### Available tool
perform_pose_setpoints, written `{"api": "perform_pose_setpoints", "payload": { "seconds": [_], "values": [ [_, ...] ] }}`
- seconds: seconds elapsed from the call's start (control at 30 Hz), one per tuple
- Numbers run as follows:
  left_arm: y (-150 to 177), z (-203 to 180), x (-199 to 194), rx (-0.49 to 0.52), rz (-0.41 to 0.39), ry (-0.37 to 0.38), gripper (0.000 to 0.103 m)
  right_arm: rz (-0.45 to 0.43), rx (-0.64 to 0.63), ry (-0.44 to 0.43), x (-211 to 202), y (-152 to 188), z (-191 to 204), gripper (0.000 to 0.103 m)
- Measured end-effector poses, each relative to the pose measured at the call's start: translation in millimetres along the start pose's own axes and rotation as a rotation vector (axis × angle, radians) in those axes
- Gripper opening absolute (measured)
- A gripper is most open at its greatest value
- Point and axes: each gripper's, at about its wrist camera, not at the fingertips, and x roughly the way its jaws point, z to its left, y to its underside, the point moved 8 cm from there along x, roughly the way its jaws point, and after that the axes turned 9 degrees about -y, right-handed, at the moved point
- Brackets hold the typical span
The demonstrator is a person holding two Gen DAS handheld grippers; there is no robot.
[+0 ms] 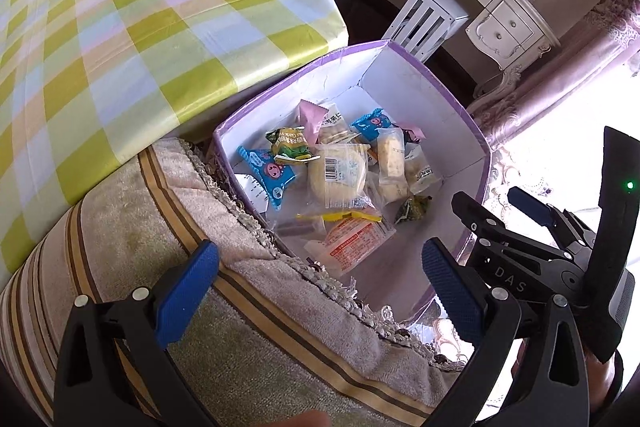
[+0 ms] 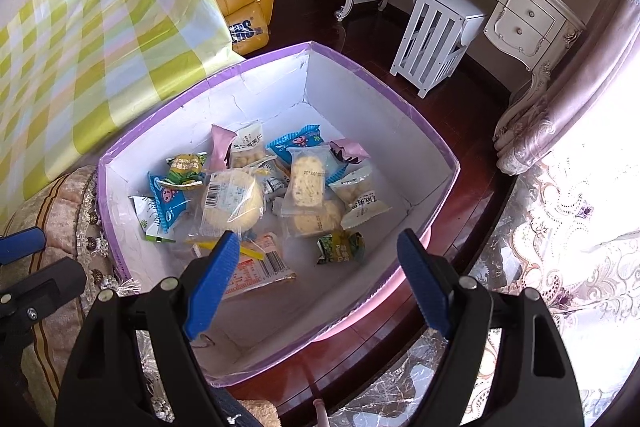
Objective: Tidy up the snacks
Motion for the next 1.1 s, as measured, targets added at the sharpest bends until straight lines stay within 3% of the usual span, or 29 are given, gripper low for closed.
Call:
{"api": "perform_pose_setpoints", "payload": {
  "seconds": [0.6,0.8,0.9,0.97,1.1],
  "values": [
    [-0.2,0.3,0.1,0.001,-0.001,0.001,0.098,0.002,0.002,-0.003,-1.2,0.1,-0.3,0.081],
    [-1.5,-2.8,-5.3,0.02,-0.046,0.017,0.098,-0.006,0.005,-0.018,-3.1,-0.9,2.7,0.081],
    [-4.7,7.6,-29.6,-0.02,-0.105,0.041,0.098,-0.024,-0.005,-0.071,-10.9,-5.2,19.2,0.081],
    [-3.3,34.0,-51.9,-0.063,-0.153,-0.003,0.098,-0.048,-0.054,-0.126,-21.7,-10.6,46.2,0.081],
    [28.3,133.8,-101.7,-0.282,-0.252,-0.238,0.098,-0.078,-0.209,-0.31,-44.0,-14.8,135.1,0.081]
  ]
}}
